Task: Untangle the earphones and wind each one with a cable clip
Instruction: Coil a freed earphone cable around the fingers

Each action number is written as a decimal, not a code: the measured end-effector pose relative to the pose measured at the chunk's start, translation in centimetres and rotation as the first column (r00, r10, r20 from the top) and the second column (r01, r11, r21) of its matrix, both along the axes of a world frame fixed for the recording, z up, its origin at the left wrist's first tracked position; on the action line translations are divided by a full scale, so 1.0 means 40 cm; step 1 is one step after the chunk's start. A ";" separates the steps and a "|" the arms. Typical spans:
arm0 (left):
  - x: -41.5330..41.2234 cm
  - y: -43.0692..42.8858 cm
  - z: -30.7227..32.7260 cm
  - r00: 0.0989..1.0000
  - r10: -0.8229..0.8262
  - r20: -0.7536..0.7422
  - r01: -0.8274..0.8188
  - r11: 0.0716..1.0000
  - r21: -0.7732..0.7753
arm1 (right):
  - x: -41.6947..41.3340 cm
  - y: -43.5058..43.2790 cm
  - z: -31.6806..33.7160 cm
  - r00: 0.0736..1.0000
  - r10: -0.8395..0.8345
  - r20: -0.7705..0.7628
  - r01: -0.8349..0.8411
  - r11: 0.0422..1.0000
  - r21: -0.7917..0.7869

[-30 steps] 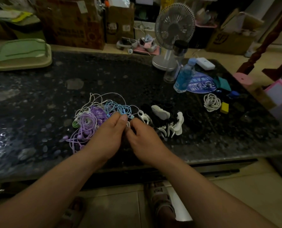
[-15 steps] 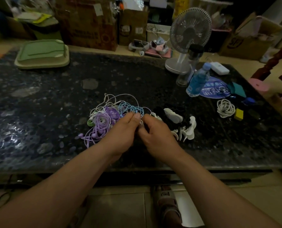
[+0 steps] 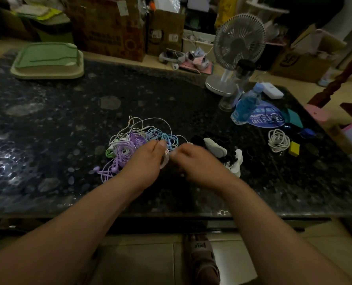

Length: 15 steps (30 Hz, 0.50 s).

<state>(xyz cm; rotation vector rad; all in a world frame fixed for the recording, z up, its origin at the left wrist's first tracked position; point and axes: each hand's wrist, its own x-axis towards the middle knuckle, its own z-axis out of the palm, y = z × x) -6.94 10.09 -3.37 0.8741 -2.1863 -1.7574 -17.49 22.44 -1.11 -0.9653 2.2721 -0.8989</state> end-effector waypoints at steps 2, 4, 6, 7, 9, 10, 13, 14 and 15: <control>-0.003 -0.011 -0.002 0.999 0.041 0.003 -0.041 0.998 0.052 | -0.073 0.018 0.006 0.971 -0.194 -0.139 0.195 0.981 -0.002; -0.007 -0.012 0.004 0.997 0.063 -0.038 -0.055 0.982 0.183 | -0.135 0.035 -0.008 0.872 -0.236 -0.428 0.310 0.945 0.109; -0.006 -0.007 0.019 0.994 0.071 -0.079 -0.043 0.949 0.313 | -0.160 0.035 -0.025 0.842 -0.128 -0.523 0.316 0.904 0.288; -0.004 -0.004 0.028 0.993 0.070 -0.096 -0.032 0.934 0.356 | -0.164 0.033 -0.031 0.844 -0.092 -0.528 0.310 0.887 0.342; 0.002 -0.004 0.038 0.991 0.069 -0.117 -0.018 0.920 0.391 | -0.161 0.025 -0.035 0.833 -0.073 -0.549 0.308 0.885 0.349; 0.004 -0.005 0.043 0.990 0.067 -0.121 -0.014 0.918 0.397 | -0.156 0.025 -0.034 0.822 -0.077 -0.565 0.303 0.898 0.319; 0.012 -0.010 0.047 0.989 0.076 -0.127 -0.017 0.910 0.415 | -0.135 0.026 -0.023 0.800 -0.094 -0.593 0.269 0.939 0.214; 0.013 -0.010 0.049 0.988 0.081 -0.129 -0.020 0.908 0.418 | -0.132 0.029 -0.021 0.790 -0.107 -0.604 0.259 0.951 0.171; 0.014 -0.011 0.049 0.988 0.085 -0.129 -0.023 0.907 0.420 | -0.128 0.032 -0.018 0.782 -0.123 -0.612 0.251 0.960 0.127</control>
